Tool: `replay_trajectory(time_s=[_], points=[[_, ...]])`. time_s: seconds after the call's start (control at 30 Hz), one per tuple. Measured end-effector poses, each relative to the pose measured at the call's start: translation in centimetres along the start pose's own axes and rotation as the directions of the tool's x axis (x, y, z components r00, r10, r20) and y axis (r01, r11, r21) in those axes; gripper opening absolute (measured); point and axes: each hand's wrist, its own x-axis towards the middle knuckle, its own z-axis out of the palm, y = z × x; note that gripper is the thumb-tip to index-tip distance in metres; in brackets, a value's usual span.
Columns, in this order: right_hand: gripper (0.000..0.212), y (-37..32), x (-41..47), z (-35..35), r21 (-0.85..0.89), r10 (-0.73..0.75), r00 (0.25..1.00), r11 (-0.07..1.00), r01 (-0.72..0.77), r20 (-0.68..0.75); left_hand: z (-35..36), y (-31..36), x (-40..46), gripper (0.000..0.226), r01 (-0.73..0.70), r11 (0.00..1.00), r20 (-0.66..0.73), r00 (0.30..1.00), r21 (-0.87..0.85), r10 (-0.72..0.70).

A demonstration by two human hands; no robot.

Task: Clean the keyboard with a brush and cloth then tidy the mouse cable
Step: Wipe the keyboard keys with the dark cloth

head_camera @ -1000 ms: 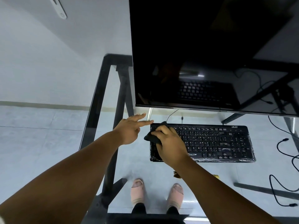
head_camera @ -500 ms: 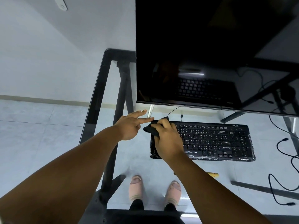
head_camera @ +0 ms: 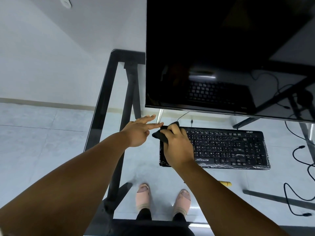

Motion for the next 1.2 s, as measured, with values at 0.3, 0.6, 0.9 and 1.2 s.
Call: replay_trajectory(time_s=[0.3,0.6,0.9,1.2], points=[[0.03,0.4,0.6,-0.3,-0.028,-0.035,0.999,0.999,0.036,0.039,-0.4,0.1,0.0,0.062,-0.001,1.0,0.027,1.0,0.017,0.0],[0.03,0.2,-1.3,-0.9,-0.05,-0.094,0.989,0.994,0.1,0.113,-0.4,0.1,0.0,0.062,-0.009,1.0,0.026,1.0,-0.003,0.009],[0.036,1.2,-0.1,-0.7,0.055,-0.132,0.989,0.99,0.128,0.07,-0.4,0.1,-0.2,0.061,-0.023,0.999,0.035,0.999,0.039,0.022],[0.037,1.3,-0.6,-1.3,-0.002,-0.225,0.965,0.974,0.227,0.136,-0.5,0.0,-0.1,0.059,-0.022,1.0,0.019,1.0,0.003,0.022]])
